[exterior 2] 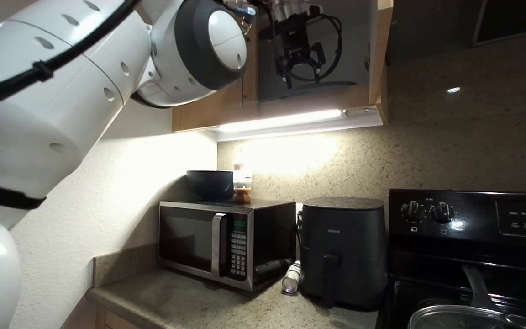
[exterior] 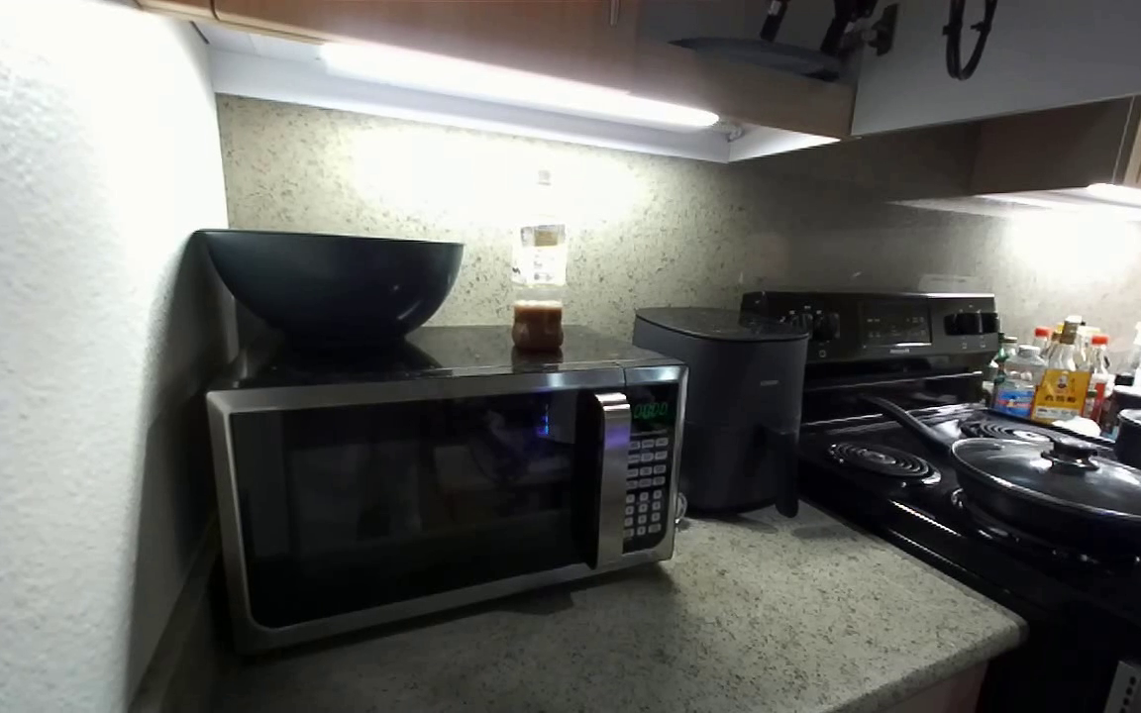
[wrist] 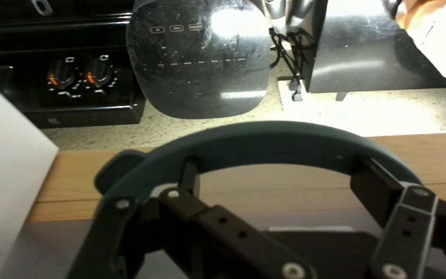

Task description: Take the plastic object in the top cabinet and put it on the counter

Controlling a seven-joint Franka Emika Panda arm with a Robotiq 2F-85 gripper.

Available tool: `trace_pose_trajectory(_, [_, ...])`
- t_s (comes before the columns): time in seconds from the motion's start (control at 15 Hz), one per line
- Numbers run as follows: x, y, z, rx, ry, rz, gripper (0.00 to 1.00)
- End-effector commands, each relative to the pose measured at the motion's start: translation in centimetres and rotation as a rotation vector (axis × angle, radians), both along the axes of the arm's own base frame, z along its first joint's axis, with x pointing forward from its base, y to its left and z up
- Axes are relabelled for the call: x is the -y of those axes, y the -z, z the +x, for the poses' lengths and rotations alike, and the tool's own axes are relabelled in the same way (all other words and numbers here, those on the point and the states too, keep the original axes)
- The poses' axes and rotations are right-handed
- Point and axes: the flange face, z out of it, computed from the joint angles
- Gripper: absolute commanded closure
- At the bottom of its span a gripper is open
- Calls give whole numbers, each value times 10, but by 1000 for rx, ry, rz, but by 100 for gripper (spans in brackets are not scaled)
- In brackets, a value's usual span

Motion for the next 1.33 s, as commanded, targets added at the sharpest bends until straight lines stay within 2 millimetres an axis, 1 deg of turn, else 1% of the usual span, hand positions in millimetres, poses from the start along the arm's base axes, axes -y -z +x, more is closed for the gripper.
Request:
trace_pose_trajectory(0.0, [32, -17, -20, 20, 49, -61, 0])
trace_pose_trajectory(0.27, [52, -28, -32, 62, 102, -48, 0])
trace_pose_trajectory(0.4, [56, -32, -36, 77, 122, -19, 0])
trace_pose_trajectory(0.47, [53, -34, -40, 83, 139, 60, 0])
trace_pose_trajectory(0.53, [45, -36, -44, 77, 118, 131, 0])
trace_pose_trajectory(0.6, [51, -28, -33, 69, 121, 35, 0])
trace_pose_trajectory(0.73, [46, -33, -37, 83, 115, 88, 0])
trace_pose_trajectory(0.87, [42, -38, -41, 92, 124, 93, 0])
trace_pose_trajectory(1.0, [38, -47, -50, 102, 139, 75, 0])
trace_pose_trajectory(1.13, [37, -60, -62, 136, 163, 66, 0])
trace_pose_trajectory(1.27, [34, -75, -79, 168, 190, 61, 0])
